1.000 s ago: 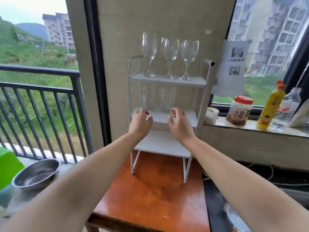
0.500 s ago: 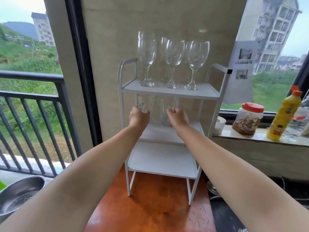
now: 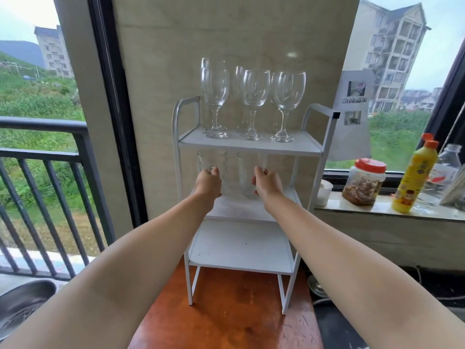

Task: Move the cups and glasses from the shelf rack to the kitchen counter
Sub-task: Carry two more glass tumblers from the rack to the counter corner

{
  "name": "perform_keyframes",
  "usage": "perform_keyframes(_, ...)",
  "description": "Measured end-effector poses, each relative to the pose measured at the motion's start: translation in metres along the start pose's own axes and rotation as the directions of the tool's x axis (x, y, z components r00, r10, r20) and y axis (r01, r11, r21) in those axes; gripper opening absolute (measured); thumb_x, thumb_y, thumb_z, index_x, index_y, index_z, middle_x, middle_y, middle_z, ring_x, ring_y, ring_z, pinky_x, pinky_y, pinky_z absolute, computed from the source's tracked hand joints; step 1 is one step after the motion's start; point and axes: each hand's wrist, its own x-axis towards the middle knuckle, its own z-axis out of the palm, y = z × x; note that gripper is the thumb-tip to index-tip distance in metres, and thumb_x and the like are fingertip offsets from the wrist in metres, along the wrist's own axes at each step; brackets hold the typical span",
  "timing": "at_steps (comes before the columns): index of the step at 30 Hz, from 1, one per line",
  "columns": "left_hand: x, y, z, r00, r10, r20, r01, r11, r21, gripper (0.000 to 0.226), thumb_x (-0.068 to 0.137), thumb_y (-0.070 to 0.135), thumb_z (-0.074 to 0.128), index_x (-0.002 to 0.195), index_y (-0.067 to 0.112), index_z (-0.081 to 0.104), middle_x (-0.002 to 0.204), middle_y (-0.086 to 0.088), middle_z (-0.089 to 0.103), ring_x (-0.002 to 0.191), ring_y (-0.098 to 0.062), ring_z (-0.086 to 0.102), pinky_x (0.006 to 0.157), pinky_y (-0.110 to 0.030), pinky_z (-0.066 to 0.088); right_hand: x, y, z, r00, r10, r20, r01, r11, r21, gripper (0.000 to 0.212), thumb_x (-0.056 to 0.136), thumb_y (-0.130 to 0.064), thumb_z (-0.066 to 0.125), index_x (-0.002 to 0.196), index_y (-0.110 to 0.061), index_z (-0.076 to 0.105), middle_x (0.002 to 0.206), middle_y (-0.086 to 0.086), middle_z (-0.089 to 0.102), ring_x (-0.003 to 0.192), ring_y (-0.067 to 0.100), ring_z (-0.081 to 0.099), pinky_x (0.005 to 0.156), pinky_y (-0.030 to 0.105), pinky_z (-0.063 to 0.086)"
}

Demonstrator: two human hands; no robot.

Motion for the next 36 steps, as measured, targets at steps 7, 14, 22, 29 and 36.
perform_keyframes(7, -0.024, 0.003, -0.007, 1.000, 0.005, -0.003, -0.005, 0.999, 0.034, 0.043, 0.101, 0.031, 0.034, 0.128, 0.000, 0.048, 0.127, -0.021, 0.057, 0.087, -0.026, 0.060, 0.074, -0.037, 0.054, -0.024, -0.006, -0.016, 1.000, -0.003, 0.024, 0.002, 0.999, 0.038, 0.036, 0.094, -0.025, 0.039, 0.060, -0.017, 0.051, 0.067, 0.000, 0.054, 0.081, 0.024, 0.055, 0.087, 0.046, 0.051)
perform_keyframes(14, -0.060, 0.006, -0.018, 0.997, 0.081, 0.000, -0.080, 0.992, 0.100, 0.041, 0.100, 0.034, 0.033, 0.122, 0.004, 0.049, 0.091, -0.006, 0.049, 0.073, -0.020, 0.048, 0.080, -0.038, 0.051, -0.056, -0.008, -0.027, 0.999, -0.017, 0.031, 0.014, 0.995, 0.100, 0.038, 0.096, -0.025, 0.039, 0.062, -0.016, 0.050, 0.069, 0.001, 0.054, 0.082, 0.023, 0.055, 0.081, 0.043, 0.049)
perform_keyframes(22, -0.109, 0.008, -0.045, 0.995, 0.087, 0.051, -0.092, 0.990, 0.105, 0.042, 0.099, 0.033, 0.034, 0.125, 0.005, 0.051, 0.086, -0.005, 0.050, 0.070, -0.018, 0.047, 0.057, -0.026, 0.046, -0.113, -0.011, -0.038, 1.000, -0.011, 0.006, 0.010, 0.989, 0.151, 0.038, 0.096, -0.021, 0.038, 0.059, -0.015, 0.044, 0.062, 0.002, 0.046, 0.055, 0.014, 0.042, 0.064, 0.034, 0.038)
perform_keyframes(29, -0.169, -0.008, -0.081, 0.986, 0.146, 0.077, -0.155, 0.979, 0.129, 0.039, 0.098, 0.033, 0.035, 0.113, 0.004, 0.056, 0.093, -0.011, 0.054, 0.076, -0.022, 0.050, 0.073, -0.036, 0.050, -0.185, -0.005, -0.045, 0.997, 0.009, -0.079, 0.004, 0.987, 0.160, 0.038, 0.096, -0.022, 0.038, 0.059, -0.016, 0.046, 0.063, 0.000, 0.049, 0.058, 0.014, 0.045, 0.067, 0.034, 0.038)
perform_keyframes(36, -0.239, -0.057, -0.089, 0.990, 0.069, 0.125, -0.079, 0.994, 0.079, 0.038, 0.095, 0.038, 0.035, 0.089, 0.007, 0.056, 0.072, -0.013, 0.050, 0.058, -0.018, 0.043, 0.062, -0.034, 0.045, -0.266, 0.044, -0.063, 0.988, 0.132, -0.083, -0.120, 0.984, 0.133, 0.037, 0.095, -0.021, 0.039, 0.087, 0.010, 0.059, 0.073, 0.009, 0.050, 0.066, 0.020, 0.047, 0.065, 0.036, 0.037)
